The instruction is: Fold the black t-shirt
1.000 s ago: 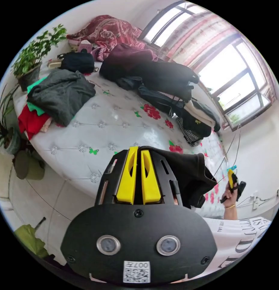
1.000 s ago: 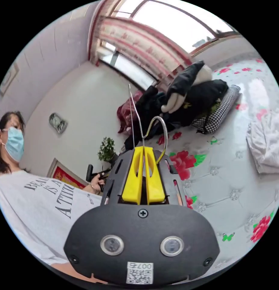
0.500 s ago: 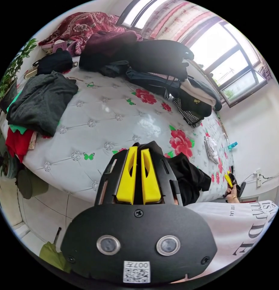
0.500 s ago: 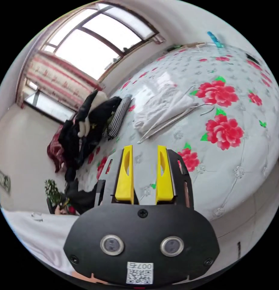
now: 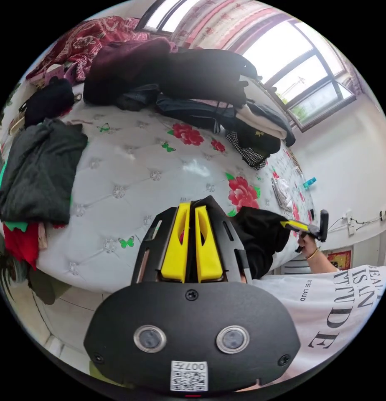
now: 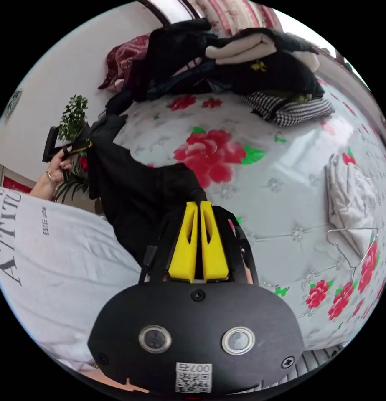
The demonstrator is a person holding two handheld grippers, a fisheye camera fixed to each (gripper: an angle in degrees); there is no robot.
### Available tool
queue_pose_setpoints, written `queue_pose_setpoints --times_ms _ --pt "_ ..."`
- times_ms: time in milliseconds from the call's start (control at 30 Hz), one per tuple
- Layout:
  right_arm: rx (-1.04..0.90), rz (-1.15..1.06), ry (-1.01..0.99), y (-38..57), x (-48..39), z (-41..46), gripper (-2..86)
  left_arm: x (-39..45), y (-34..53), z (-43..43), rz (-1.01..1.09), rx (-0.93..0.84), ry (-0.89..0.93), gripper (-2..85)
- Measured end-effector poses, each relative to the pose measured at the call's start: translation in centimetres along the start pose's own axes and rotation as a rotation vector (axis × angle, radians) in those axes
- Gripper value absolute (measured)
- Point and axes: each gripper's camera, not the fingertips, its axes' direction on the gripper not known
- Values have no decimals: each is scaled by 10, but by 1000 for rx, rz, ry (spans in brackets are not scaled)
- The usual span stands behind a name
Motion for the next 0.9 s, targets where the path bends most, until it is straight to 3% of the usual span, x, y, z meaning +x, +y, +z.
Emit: queue_pose_setpoints --times_ms 67,233,400,500,633,767,900 --pt "175 47 71 -26 5 -54 2 7 -33 -13 111 -10 -70 -4" --pt "274 36 336 -94 -4 -103 3 20 -120 -27 239 147 -88 12" --pt "272 260 315 -133 19 -77 26 10 -181 14 127 118 -219 63" --pt "288 371 165 -103 20 -55 41 1 -149 21 98 132 -240 63" --pt "261 314 3 -21 -25 -16 52 -13 -42 40 77 45 -229 63" --pt "54 243 -7 62 -85 32 58 4 71 54 86 -123 -265 64" --pt "-17 195 86 107 -121 52 69 35 122 64 127 -176 -319 71"
